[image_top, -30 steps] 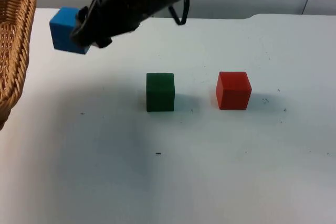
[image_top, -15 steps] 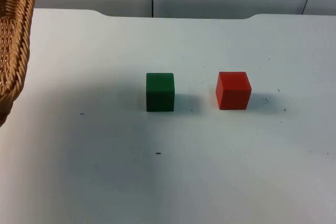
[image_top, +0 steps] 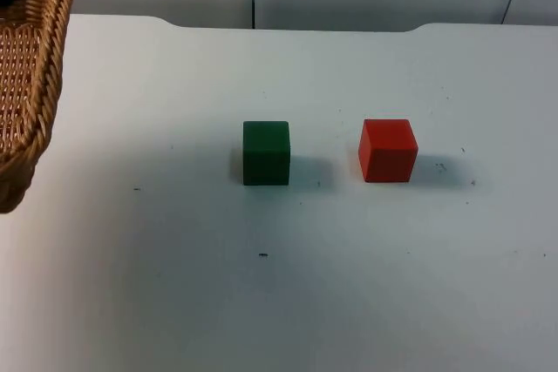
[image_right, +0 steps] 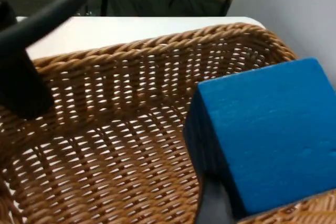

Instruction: Pick up the basket with the left hand and place the blue cube into the basket with the right hand.

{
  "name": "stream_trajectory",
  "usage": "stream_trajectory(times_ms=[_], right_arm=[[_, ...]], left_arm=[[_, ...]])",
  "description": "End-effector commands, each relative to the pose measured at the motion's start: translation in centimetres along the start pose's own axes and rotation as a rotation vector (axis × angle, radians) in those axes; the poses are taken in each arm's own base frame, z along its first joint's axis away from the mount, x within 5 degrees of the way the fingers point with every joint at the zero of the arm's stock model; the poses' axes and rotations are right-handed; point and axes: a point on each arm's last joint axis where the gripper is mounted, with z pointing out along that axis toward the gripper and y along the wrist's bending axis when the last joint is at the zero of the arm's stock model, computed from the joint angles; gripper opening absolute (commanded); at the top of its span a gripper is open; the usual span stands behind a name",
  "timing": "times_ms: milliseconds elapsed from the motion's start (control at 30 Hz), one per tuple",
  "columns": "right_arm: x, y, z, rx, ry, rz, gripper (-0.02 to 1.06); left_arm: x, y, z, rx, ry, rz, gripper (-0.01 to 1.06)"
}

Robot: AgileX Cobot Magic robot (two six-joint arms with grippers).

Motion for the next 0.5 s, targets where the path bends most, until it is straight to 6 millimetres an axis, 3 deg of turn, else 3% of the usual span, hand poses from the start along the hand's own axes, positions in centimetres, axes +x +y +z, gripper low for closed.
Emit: stream_trajectory(times_ms=[0, 167, 467], right_arm=[[0.0, 0.7, 1.2, -0.001, -0.016, -0.008, 0.00], [1.1, 1.0, 2.9, -0.016, 0.011, 0.003, 0.00], [3.3, 1.7, 4.8, -0.039, 0.066, 0.008, 0.00]], left_arm=[[-0.3, -0.8, -0.1, 0.052, -0.009, -0.001, 0.00], [-0.1, -2.2, 0.7, 0.082, 0.032, 0.088, 0.00], [-0.2, -2.4, 0.8, 0.085, 0.026, 0.090, 0.00]])
